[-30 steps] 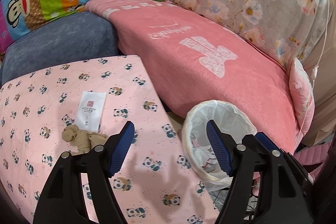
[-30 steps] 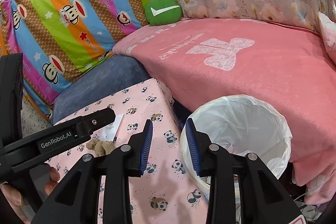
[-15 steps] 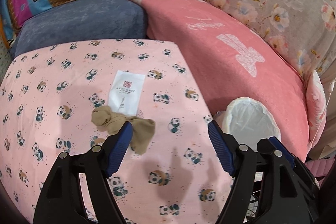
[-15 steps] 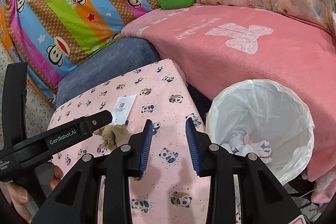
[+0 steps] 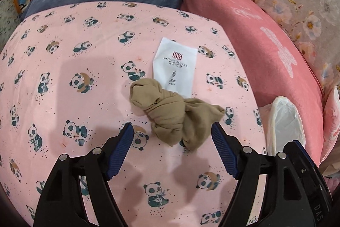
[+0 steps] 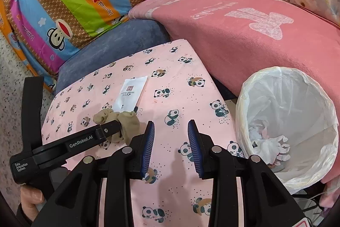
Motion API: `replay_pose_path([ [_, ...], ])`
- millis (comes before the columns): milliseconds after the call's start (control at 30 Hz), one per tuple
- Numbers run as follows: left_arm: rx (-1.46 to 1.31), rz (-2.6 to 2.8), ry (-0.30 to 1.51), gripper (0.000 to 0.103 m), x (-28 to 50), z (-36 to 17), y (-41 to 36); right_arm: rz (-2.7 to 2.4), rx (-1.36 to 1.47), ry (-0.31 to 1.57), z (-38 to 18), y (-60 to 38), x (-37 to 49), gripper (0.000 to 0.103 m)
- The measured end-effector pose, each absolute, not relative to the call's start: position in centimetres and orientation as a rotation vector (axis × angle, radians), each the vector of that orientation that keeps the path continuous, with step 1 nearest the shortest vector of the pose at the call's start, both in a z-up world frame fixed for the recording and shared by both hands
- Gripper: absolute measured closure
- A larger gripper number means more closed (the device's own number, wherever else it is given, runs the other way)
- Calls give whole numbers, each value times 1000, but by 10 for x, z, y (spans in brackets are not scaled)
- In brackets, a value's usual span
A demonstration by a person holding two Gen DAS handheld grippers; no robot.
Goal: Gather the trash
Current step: 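Grasp the tan glove with the left tool while the right grasps the white hotel packet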
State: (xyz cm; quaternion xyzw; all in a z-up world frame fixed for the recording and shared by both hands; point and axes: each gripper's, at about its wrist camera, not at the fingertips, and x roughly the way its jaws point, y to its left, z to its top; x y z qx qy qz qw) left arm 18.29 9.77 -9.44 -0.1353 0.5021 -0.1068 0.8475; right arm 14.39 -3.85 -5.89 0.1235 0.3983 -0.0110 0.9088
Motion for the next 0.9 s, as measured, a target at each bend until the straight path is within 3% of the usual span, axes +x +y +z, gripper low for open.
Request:
replay_pose_path([
  [200,-317,-253,1085,33,195,-107,101,-10,244,847,-68,-29,158,69],
  [400,-361,-312,1111,67,201,-118,108,1,230,865,-74,-18,171,69],
  [500,-368,-330,1091,76,199,-116,114,13,227,873,-76,-13,179,69],
  [900,-346,-222,963,77,191,-76,174,106,203,906,-87,38,233,68],
])
